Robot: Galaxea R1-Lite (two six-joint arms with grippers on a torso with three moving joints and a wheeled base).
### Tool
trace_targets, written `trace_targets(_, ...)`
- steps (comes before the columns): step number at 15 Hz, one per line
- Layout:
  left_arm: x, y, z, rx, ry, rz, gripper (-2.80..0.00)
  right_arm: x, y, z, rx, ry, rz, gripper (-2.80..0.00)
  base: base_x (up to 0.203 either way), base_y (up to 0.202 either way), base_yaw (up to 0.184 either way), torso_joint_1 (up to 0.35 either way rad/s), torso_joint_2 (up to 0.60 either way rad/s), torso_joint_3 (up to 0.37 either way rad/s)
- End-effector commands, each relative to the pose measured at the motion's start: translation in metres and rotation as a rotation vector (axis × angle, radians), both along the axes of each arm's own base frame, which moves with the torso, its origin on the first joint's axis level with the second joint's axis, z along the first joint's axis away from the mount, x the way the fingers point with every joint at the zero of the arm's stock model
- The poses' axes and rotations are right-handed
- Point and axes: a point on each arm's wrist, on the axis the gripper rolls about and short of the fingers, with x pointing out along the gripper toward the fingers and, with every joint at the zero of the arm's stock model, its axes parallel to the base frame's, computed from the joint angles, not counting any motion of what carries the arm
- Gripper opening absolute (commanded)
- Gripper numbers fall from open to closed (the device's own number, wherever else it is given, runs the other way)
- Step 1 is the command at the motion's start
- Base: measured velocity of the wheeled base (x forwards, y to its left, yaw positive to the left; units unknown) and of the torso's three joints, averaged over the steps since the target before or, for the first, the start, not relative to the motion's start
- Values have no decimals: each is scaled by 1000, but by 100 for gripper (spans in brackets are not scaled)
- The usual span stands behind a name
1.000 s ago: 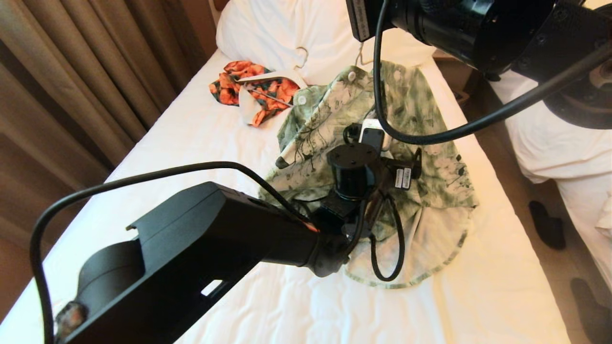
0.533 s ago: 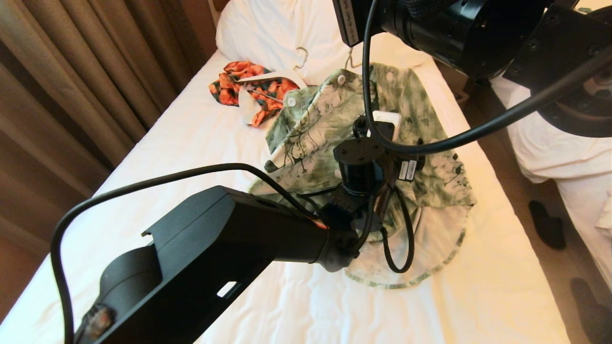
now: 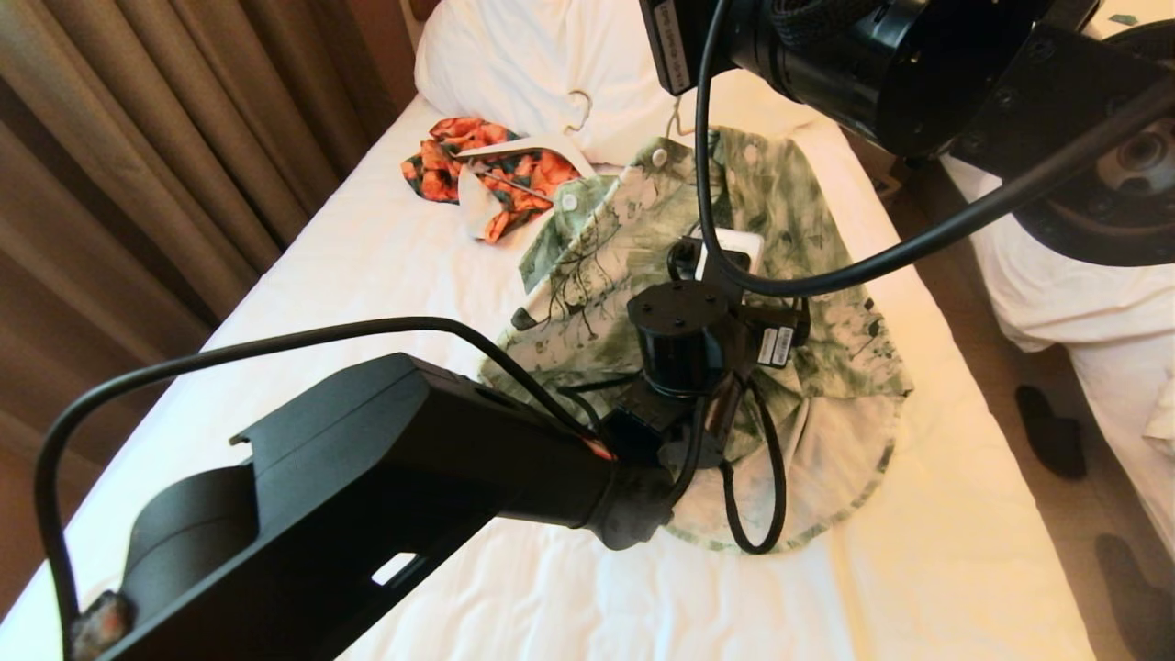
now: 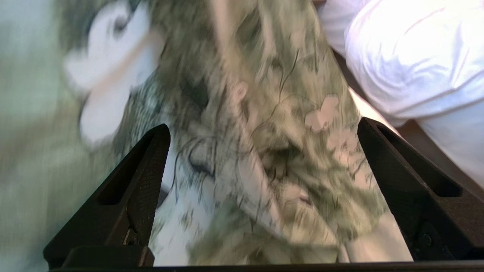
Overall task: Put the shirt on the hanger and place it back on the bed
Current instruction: Take the clothes hanger out of the clothes
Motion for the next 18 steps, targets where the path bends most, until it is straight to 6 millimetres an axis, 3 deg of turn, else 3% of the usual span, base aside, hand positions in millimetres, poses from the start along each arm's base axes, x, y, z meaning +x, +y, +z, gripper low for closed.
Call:
trace_targets(1,4,0,2,-12,-13,10,0,-6,1,3,5,-7,9,-280,0,0,0,0,0,0)
trace_targets(5,22,3,-4,49,-53,61,0,-8,1,4,6,-8,15,-280,0,0,0,0,0,0)
trace_targets(9,24,2,-6,54,-59,66,0,-13,0,8,10,-14,24,-280,0,0,0,0,0,0)
trace_targets(10,25,2,-6,60,-60,67,-280,-13,-1,8,11,-15,24,-280,0,0,0,0,0,0)
trace_targets(18,29,5,0,50,-74,70,-280,-23,0,13,20,-22,45,-280,0,0,0,0,0,0)
